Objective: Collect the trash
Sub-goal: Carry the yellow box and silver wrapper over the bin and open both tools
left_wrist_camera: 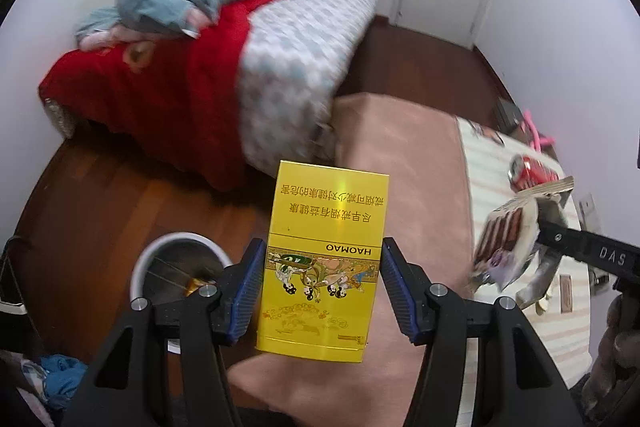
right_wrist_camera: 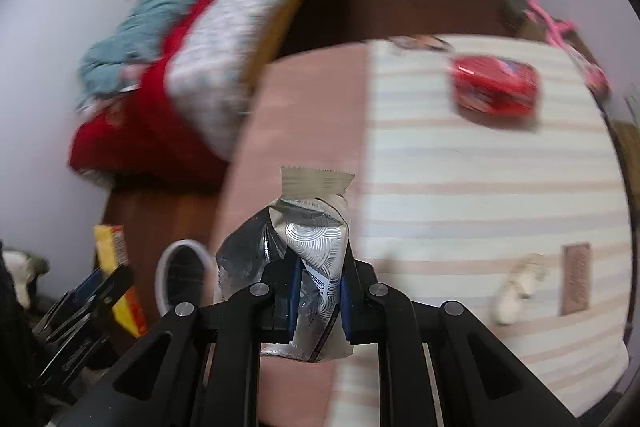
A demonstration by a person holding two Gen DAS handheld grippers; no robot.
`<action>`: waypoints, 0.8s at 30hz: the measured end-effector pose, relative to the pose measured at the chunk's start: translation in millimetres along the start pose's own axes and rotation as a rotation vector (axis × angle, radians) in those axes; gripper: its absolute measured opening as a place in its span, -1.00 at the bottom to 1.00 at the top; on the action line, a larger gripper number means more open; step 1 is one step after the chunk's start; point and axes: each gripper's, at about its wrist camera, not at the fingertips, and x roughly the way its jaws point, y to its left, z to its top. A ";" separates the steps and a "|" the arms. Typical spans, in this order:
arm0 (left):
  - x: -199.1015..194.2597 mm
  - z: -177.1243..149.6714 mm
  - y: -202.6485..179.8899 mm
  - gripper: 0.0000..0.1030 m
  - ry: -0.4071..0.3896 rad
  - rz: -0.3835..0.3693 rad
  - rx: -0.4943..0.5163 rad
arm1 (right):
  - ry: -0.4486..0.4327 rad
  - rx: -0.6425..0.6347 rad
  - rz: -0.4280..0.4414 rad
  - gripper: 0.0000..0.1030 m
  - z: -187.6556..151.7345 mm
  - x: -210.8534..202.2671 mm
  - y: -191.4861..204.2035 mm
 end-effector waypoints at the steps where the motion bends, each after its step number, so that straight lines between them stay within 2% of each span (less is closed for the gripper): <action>1: -7.9 3.7 17.0 0.05 -0.013 0.002 -0.023 | 0.001 -0.026 0.022 -0.68 0.6 -0.8 17.8; 5: -23.9 11.4 73.8 0.05 -0.033 0.031 -0.089 | 0.018 -0.114 0.110 -0.68 3.1 9.1 90.6; 9: -17.0 4.7 139.0 0.05 -0.006 0.087 -0.161 | 0.066 -0.186 0.169 -0.68 -6.3 39.9 158.8; 12: 11.7 -10.4 193.0 0.05 0.086 0.076 -0.253 | 0.122 -0.240 0.182 -0.68 -20.4 78.4 205.2; 16: 58.8 -35.1 245.1 0.05 0.212 0.049 -0.358 | 0.228 -0.303 0.175 -0.68 -46.1 145.9 254.2; 21: 128.4 -69.0 290.3 0.07 0.383 -0.060 -0.495 | 0.355 -0.338 0.134 -0.68 -71.6 229.9 289.8; 24: 158.5 -78.8 308.2 0.07 0.436 -0.049 -0.541 | 0.409 -0.363 0.090 -0.68 -83.9 272.4 303.3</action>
